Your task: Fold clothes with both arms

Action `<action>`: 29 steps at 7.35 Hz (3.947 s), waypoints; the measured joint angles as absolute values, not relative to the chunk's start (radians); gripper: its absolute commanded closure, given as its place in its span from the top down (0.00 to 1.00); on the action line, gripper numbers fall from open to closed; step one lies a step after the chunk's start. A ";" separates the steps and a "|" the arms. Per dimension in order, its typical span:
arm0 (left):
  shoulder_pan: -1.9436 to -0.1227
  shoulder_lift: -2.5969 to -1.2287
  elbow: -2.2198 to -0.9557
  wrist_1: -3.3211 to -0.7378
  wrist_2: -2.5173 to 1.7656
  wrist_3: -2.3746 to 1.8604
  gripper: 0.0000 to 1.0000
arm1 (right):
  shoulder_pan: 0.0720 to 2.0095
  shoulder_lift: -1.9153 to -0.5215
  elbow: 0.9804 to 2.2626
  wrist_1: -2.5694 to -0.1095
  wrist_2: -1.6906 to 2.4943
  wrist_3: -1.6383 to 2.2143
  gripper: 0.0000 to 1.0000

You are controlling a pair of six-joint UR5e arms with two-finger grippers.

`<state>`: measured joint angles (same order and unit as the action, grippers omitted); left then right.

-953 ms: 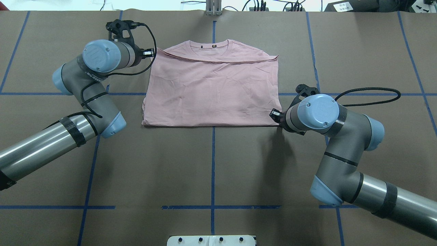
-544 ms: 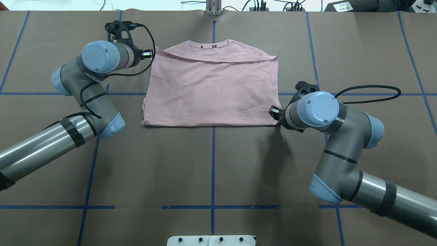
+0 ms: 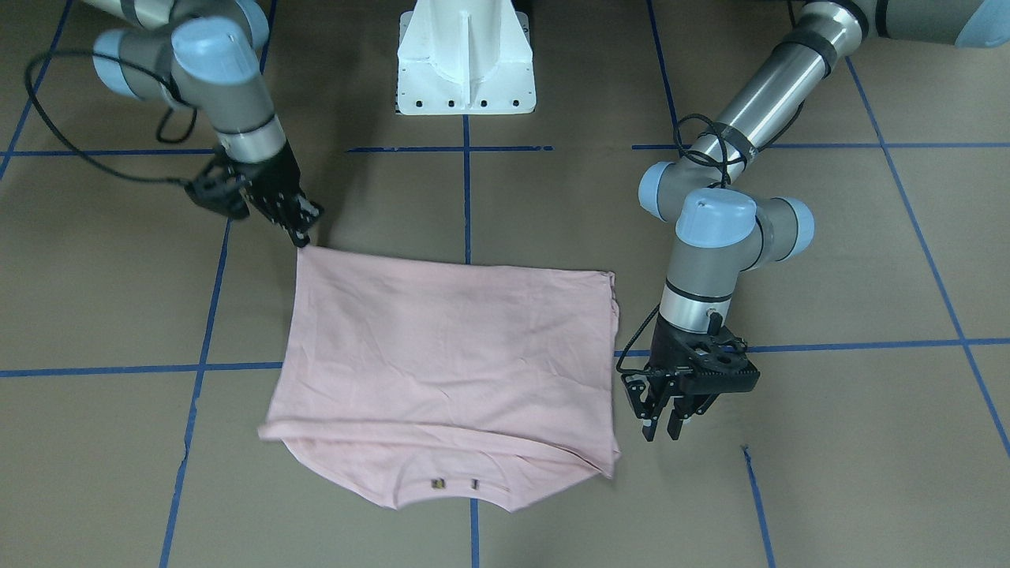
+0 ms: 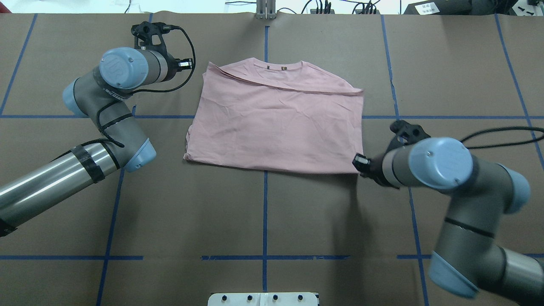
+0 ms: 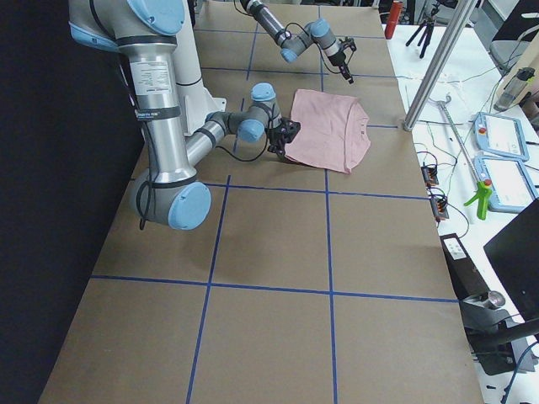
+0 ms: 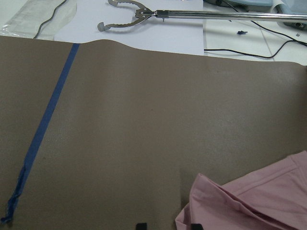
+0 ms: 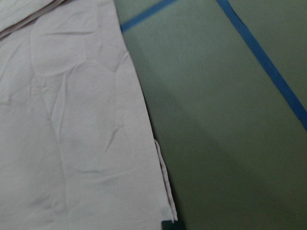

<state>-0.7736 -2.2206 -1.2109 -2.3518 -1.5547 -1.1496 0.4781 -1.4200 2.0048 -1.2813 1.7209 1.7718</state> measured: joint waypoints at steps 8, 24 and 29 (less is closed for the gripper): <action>-0.691 -2.005 -1.730 -2.058 -1.927 -1.408 0.55 | 0.148 -1.623 2.300 -1.279 1.731 2.032 1.00; -0.418 -2.026 -1.729 -1.867 -1.724 -1.486 0.00 | 0.471 -1.539 2.191 -1.276 1.719 1.931 1.00; -0.533 -2.032 -1.737 -1.830 -1.719 -1.334 0.00 | 0.471 -1.535 2.188 -1.276 1.720 1.931 1.00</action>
<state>-0.5331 -2.0316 -1.7368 -1.8301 -1.7188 -1.3342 0.4709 -1.5355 2.1882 -1.2763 1.7196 1.9313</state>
